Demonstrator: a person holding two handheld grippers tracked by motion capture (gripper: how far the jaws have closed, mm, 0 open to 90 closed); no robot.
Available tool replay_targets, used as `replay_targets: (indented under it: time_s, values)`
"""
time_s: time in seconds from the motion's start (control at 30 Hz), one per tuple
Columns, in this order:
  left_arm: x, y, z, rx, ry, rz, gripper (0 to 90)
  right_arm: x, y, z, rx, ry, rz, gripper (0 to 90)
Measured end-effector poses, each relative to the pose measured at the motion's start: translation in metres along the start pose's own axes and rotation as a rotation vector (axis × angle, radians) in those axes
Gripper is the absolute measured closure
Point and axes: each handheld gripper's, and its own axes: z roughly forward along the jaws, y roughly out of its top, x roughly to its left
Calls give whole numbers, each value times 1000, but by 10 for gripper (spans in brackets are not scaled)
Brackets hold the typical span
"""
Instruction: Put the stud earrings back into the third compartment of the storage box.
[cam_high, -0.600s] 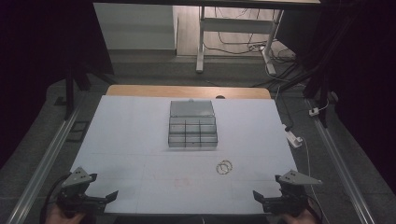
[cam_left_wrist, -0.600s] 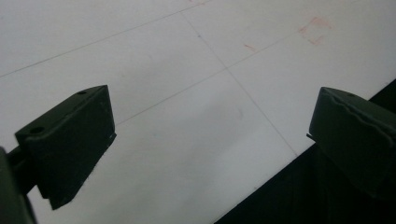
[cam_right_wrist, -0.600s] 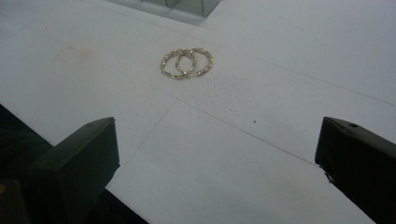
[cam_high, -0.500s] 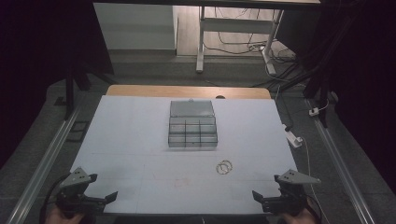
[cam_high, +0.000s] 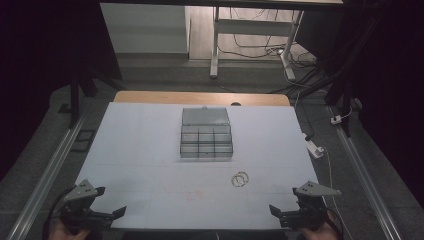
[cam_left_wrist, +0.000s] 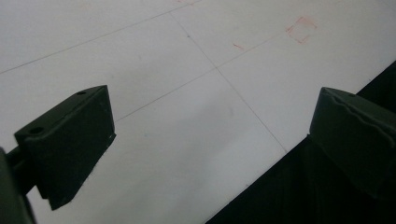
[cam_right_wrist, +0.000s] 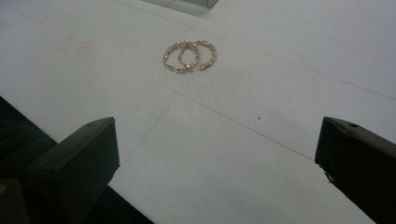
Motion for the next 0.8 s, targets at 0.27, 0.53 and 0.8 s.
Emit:
replay_targets:
  time_s: [0.27, 0.53, 0.8]
  values:
    - [1, 0, 0, 2, -7, -5, 4, 3, 1, 1, 10, 6, -28, 0]
    - [1, 0, 0, 5, -10, -6, 5, 5, 2, 2, 11, 28, -52, 0]
    - [1, 0, 1, 3, -10, -5, 5, 9, 5, 5, -19, 68, -37, 0]
